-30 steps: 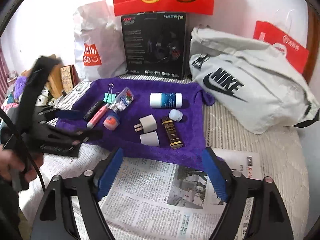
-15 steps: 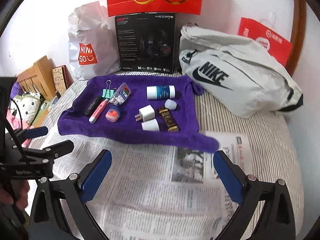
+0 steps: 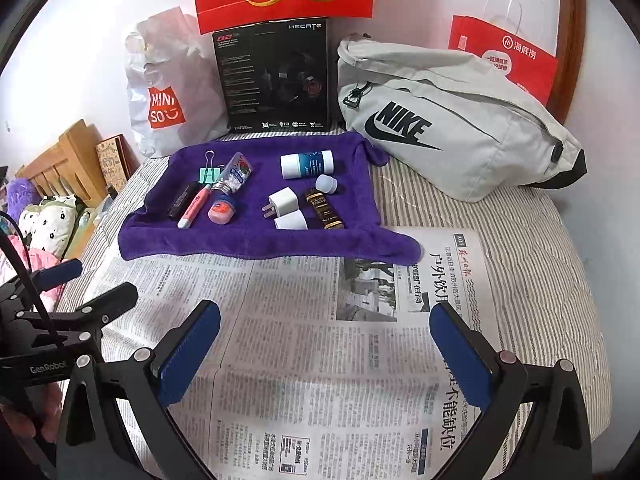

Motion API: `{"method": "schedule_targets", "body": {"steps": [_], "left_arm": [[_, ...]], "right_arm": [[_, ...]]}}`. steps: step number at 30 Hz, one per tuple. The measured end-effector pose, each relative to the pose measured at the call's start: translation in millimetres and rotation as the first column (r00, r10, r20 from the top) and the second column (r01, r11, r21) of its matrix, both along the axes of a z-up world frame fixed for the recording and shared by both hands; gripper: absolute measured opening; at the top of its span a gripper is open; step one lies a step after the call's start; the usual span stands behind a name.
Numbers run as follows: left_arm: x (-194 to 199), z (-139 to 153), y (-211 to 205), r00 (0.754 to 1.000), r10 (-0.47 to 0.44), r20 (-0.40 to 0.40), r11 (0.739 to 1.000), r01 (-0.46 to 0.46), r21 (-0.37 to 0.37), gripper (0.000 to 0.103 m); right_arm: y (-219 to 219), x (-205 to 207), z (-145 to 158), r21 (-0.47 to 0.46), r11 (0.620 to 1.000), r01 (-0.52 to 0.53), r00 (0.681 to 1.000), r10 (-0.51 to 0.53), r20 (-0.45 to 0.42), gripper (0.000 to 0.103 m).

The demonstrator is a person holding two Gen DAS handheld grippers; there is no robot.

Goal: Organize rigid objects

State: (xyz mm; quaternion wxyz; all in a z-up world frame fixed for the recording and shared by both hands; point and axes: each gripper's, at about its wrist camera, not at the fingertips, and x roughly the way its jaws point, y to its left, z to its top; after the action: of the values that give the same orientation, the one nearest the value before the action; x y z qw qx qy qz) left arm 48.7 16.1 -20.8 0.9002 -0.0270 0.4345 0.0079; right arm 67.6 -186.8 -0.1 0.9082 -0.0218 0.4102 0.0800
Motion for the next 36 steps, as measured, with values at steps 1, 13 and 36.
{"method": "schedule_targets", "body": {"steps": [1,13,36], "left_arm": [[-1.1,1.0,0.6,1.0,0.0,0.002,1.0,0.0,0.001,0.103],[-6.7,4.8,2.8,1.0,0.003,0.01,1.0,-0.003,0.0,0.103],[-6.8,1.7,2.8,1.0,0.002,0.0,1.0,-0.002,0.002,0.103]], "right_arm": [[0.1,-0.7,0.5,-0.001,1.0,-0.002,1.0,0.002,0.002,0.103],[-0.9,-3.6,-6.1,-0.019,1.0,0.0,1.0,-0.001,-0.017,0.103],[-2.0,-3.6,-8.5,-0.019,1.0,0.003,1.0,-0.004,-0.023,0.103]]}}
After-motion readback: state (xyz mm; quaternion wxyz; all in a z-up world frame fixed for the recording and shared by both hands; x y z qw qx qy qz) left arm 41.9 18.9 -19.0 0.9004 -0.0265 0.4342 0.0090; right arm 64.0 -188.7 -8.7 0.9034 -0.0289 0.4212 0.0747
